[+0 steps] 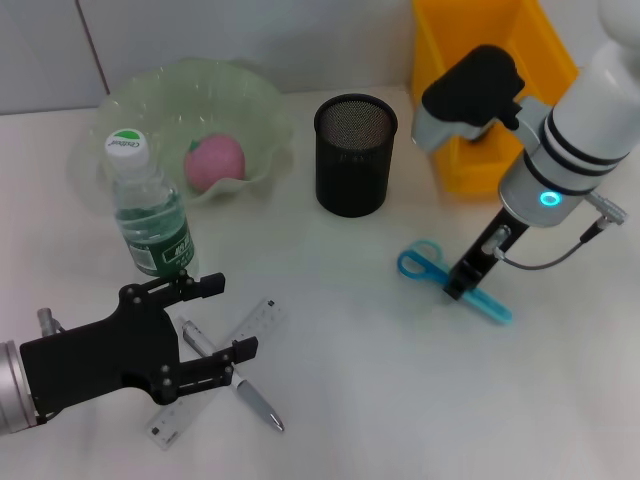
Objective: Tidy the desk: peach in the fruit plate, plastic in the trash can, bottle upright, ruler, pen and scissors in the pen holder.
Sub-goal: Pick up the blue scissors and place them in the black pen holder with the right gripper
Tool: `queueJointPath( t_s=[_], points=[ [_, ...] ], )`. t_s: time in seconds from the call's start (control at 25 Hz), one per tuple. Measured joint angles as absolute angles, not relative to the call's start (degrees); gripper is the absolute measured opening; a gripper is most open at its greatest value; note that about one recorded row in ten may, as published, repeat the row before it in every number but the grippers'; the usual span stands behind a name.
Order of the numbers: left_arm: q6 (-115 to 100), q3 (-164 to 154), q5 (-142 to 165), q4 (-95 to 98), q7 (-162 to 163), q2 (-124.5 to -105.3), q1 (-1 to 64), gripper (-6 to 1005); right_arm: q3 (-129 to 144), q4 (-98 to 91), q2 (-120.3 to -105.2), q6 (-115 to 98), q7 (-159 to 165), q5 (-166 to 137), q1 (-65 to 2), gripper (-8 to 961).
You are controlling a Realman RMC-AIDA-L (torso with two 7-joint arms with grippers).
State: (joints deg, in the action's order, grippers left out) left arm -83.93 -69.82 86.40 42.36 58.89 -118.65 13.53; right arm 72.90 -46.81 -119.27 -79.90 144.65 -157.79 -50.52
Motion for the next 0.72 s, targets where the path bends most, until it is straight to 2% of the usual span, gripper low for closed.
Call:
queueJointPath(
  t_s=[0.44,0.72],
  points=[
    [-84.04,-69.45,86.4,42.36,58.98,-118.56,13.36,783,71.34,-63.57,-118.91,-85.16,142.22,-149.1,-43.78,225],
    [-84.11,-69.43,86.4,42.37,59.37,-118.56,13.37,783,66.08,-71.79,-119.1,-82.47,131.58,-133.68,-36.94,225]
  ],
)
